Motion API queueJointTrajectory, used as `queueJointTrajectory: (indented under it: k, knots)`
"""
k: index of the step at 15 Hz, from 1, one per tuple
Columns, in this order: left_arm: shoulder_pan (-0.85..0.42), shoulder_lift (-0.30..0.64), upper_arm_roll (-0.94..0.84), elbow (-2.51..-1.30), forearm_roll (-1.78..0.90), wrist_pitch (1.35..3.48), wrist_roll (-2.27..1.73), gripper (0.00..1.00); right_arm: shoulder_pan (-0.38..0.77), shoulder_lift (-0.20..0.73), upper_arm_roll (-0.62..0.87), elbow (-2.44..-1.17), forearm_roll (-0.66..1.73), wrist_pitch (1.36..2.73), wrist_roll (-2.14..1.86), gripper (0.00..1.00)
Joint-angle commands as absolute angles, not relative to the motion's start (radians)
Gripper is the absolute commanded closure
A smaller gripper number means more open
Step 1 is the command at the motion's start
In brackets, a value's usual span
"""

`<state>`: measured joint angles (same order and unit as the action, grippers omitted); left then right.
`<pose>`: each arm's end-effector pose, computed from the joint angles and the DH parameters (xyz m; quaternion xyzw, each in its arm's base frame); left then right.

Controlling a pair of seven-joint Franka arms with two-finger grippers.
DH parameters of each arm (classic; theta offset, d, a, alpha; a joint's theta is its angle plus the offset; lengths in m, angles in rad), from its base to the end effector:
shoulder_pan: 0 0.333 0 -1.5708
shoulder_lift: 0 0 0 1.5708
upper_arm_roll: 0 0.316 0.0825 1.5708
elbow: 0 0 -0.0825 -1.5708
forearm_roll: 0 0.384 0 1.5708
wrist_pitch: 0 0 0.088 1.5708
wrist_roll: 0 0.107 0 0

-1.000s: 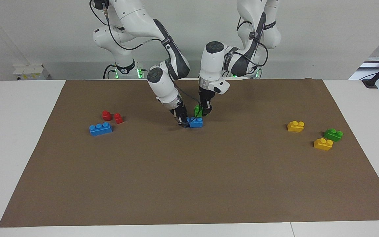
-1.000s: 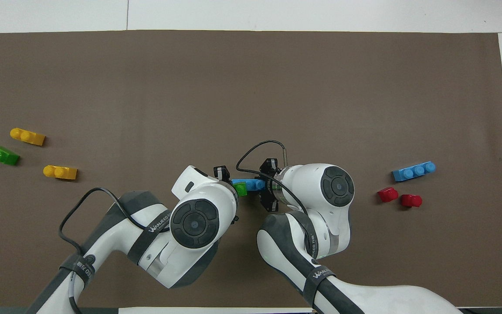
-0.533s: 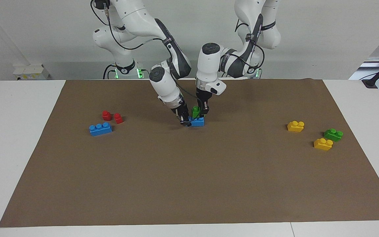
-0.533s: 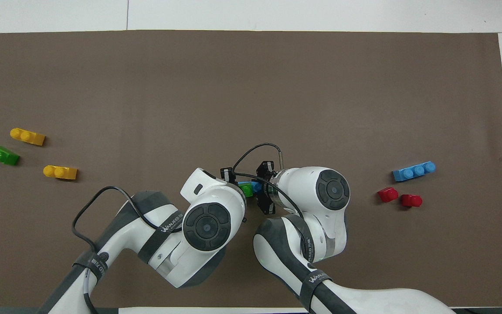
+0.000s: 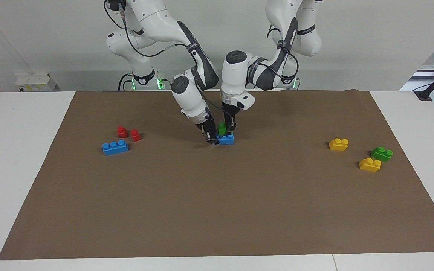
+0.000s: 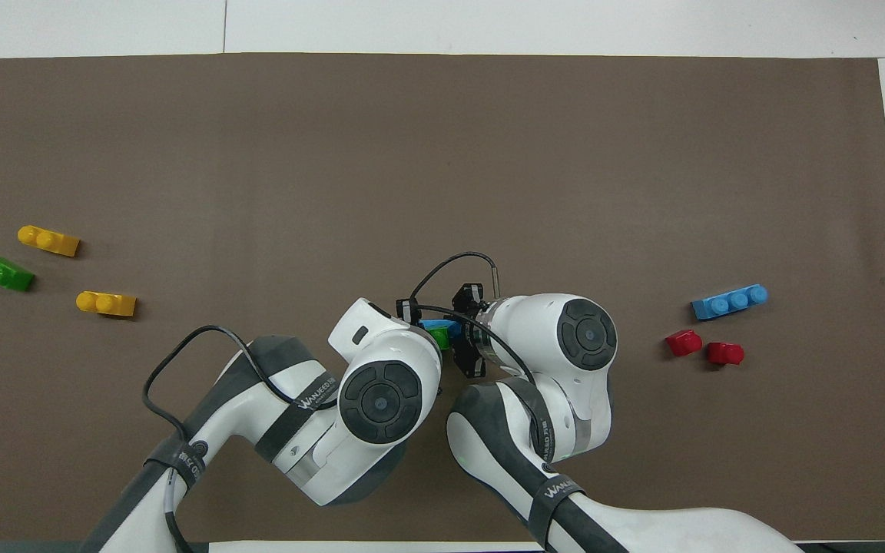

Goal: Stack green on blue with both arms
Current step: 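Press the green brick down onto the blue brick with the left gripper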

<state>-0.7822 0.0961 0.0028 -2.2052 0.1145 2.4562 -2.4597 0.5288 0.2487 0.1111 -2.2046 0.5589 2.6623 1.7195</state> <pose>0.3961 -0.3915 0.3527 0.6951 0.7137 0.0359 0.0791 0.4670 0.3278 0.2861 -0.6980 0.6899 0.1152 0.1536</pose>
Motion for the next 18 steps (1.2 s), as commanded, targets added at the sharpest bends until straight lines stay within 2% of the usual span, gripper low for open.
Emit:
queueJointTrajectory:
  k: [1,12,13,14,15,18]
  knots:
    - [-0.793,0.166,0.018,-2.161,0.159,2.438,-2.476,1.00,0.532,0.252,0.114,-2.220,0.589,2.695,1.707,1.00]
    - [-0.784,0.196,0.021,-2.158,0.170,2.438,-2.387,1.00,0.532,0.252,0.114,-2.220,0.589,2.695,1.707,1.00]
    - [-0.773,0.196,0.020,-2.160,0.170,2.436,-2.366,0.98,0.532,0.252,0.114,-2.220,0.589,2.694,1.707,1.00]
    - [-0.772,0.193,0.020,-2.160,0.170,2.436,-2.364,0.05,0.532,0.252,0.114,-2.220,0.589,2.695,1.707,1.00]
    - [-0.770,0.184,0.020,-2.161,0.172,2.427,-2.353,0.00,0.532,0.252,0.114,-2.220,0.589,2.695,1.707,1.00]
    - [-0.736,0.146,0.020,-2.166,0.170,2.390,-2.303,0.00,0.532,0.252,0.114,-2.218,0.589,2.695,1.707,1.00]
